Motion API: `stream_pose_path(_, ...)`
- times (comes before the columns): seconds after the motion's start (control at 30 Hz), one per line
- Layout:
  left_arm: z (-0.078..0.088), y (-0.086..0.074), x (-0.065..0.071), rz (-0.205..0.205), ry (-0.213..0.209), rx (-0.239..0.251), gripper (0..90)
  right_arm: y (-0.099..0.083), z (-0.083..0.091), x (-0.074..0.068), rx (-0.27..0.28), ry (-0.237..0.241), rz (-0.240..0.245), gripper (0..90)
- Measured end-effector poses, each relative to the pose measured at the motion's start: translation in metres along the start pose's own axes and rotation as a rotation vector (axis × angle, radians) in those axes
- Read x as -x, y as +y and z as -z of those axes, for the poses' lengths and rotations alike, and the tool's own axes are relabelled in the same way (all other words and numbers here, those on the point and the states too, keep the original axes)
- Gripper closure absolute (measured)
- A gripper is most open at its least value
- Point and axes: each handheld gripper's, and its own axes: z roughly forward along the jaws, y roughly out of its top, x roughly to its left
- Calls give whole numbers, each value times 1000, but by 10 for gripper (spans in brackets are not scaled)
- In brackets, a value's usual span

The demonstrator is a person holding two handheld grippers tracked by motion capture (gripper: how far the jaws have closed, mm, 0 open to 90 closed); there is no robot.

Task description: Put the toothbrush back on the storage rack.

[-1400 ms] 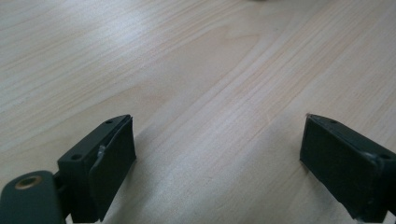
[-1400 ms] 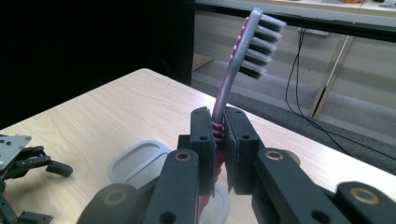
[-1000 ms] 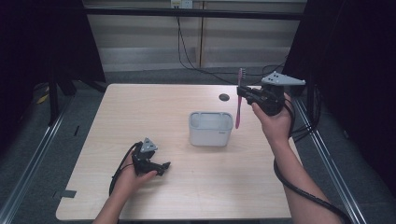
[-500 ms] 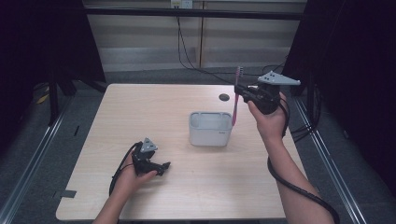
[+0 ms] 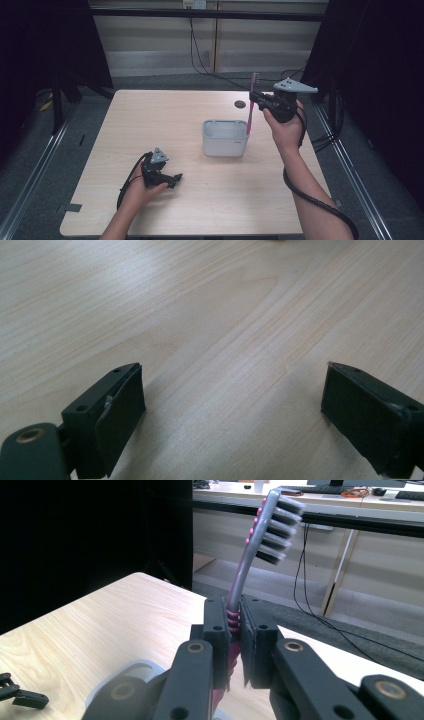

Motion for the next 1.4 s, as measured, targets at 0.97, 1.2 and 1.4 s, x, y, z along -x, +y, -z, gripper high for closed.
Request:
stream_pose_path(0.97, 0, 0, 0, -1, -3, -1, 99, -16, -23, -8, -2, -23, 60, 829)
stream_pose_path(1.2, 0, 0, 0, -2, -3, -2, 99, -22, -24, -6, 1, -24, 42, 828)
stream_pose_path(1.4, 0, 0, 0, 0, -3, -2, 99, -30, -26, -5, -6, -26, 38, 828)
